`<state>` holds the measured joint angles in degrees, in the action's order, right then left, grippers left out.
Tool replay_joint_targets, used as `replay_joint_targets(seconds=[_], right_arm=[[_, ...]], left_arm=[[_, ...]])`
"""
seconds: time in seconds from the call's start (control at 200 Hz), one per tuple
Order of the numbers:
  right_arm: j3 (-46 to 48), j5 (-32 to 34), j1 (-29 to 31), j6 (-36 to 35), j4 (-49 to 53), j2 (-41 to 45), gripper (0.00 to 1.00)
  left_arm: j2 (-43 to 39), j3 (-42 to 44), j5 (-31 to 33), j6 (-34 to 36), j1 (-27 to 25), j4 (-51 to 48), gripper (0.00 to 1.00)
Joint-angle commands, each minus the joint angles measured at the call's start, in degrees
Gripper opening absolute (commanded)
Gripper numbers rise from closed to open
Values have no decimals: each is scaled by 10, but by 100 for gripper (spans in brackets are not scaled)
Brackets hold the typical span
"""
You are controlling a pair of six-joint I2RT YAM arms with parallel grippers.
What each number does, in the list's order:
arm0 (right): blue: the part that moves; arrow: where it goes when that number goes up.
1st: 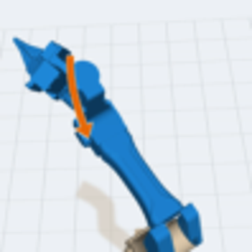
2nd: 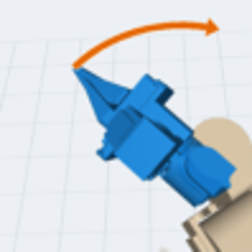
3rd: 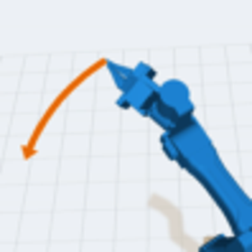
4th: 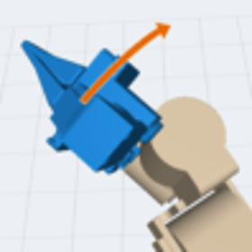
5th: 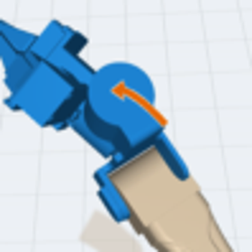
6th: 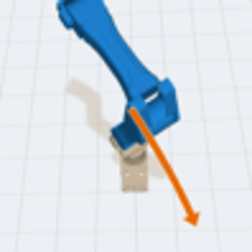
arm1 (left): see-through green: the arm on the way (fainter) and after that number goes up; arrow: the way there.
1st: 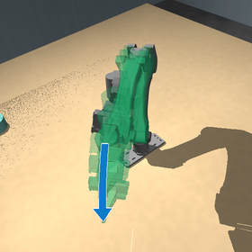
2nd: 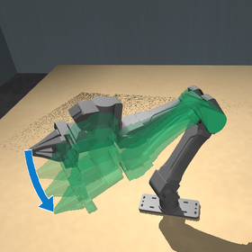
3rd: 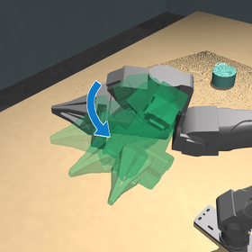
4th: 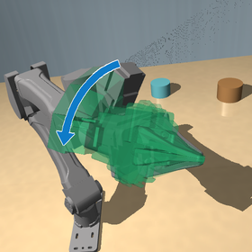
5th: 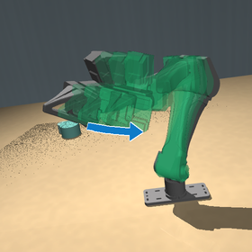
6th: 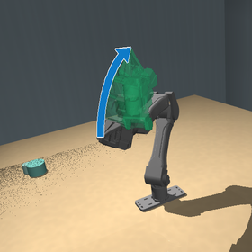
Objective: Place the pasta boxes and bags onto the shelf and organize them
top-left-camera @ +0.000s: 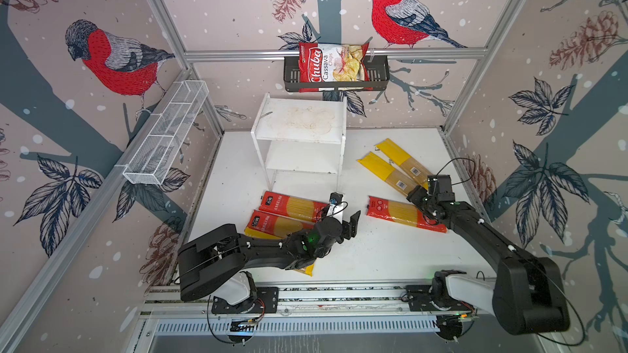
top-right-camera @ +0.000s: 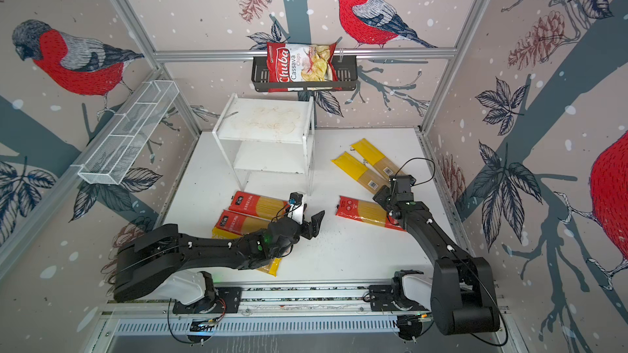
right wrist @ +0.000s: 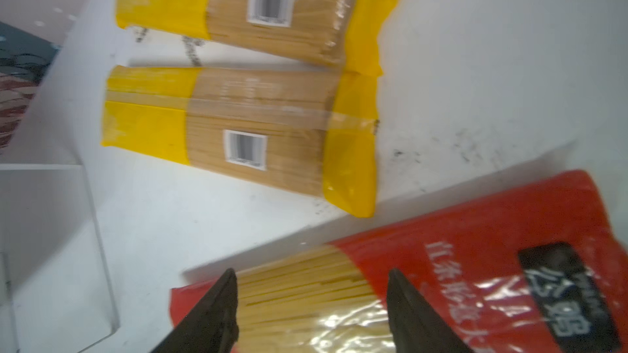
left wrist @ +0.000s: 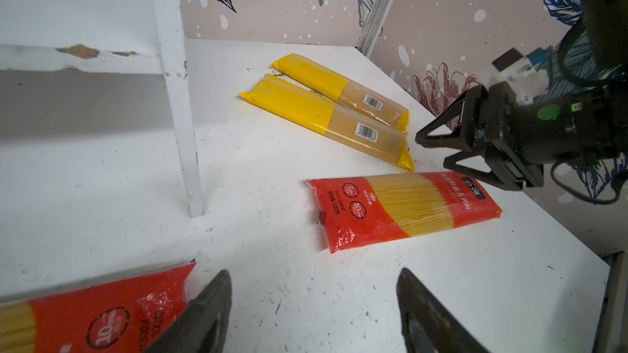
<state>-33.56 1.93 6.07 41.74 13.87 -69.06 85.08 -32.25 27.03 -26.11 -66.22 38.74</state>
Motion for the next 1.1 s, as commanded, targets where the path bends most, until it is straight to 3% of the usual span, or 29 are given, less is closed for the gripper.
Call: replay_joint_targets(seconds=[0.0,0.11,0.23,0.335,0.41,0.535,0.705,0.921,1.091], right_arm=[[28,-9,24,-1,10,-1,69],[60,-14,79,41,5,10,68],[83,-52,189,124,-39,-4,67],[65,-70,285,178,-82,-51,66],[27,-72,319,181,-79,-79,66],[-12,-64,310,137,-48,-71,67],[-18,-90,238,100,9,-23,68],[14,-110,253,155,66,41,73],[62,-128,274,227,50,91,77]], left_arm=[[4,-3,2,-1,-2,23,75],[5,-4,9,-13,-2,17,75],[-2,-4,26,-25,-1,8,74],[-7,-5,40,-24,-2,2,74],[-9,-5,43,-25,-1,-5,74],[-10,-4,35,-29,-2,-14,74],[-5,-6,21,-23,-2,-13,75],[34,-52,-59,6,21,-17,76],[71,-67,-89,25,40,-2,76]])
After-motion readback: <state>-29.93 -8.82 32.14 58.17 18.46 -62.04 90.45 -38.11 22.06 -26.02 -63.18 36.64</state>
